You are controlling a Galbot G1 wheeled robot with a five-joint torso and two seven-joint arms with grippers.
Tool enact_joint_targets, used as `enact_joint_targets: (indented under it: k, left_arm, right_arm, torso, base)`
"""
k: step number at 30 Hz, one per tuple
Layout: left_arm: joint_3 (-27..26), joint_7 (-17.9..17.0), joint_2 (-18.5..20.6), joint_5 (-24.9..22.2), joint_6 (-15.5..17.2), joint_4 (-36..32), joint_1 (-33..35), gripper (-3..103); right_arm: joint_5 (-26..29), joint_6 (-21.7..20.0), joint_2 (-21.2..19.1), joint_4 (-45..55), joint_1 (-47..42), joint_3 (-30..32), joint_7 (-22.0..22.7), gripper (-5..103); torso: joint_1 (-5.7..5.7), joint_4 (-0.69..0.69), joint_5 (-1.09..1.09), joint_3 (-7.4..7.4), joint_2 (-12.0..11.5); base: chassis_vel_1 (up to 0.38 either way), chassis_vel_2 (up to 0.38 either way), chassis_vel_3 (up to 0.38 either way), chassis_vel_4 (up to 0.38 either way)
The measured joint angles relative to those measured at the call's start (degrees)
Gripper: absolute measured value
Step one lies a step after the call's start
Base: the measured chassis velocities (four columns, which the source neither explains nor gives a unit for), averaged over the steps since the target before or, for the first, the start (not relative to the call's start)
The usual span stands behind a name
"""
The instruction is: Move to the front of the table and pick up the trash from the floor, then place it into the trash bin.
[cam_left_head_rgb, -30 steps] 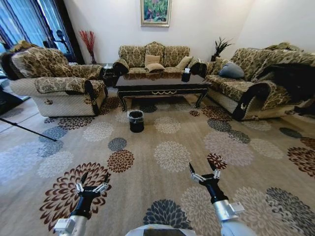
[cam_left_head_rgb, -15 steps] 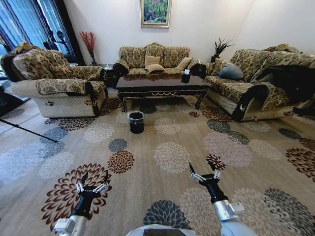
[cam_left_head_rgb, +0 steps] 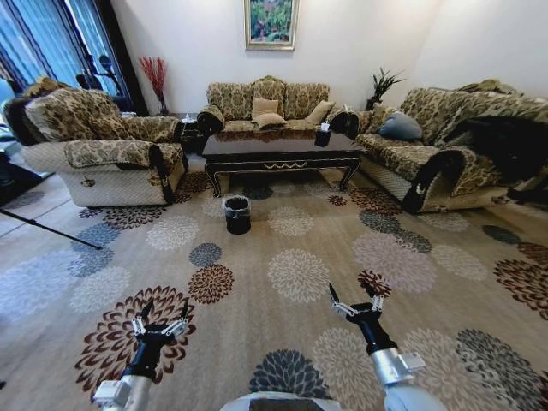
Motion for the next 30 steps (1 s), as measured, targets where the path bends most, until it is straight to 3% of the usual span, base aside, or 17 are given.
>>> enact_joint_targets:
  k: [30]
  left_arm:
    - [0.0, 0.0, 0.0, 0.0, 0.0, 0.0, 0.0, 100]
  right_arm:
    - [0.0, 0.0, 0.0, 0.0, 0.0, 0.0, 0.0, 100]
  torso:
    - [2.89, 0.01, 0.0, 4.23, 7.1]
  base:
    - [0.0, 0.0, 0.0, 0.0]
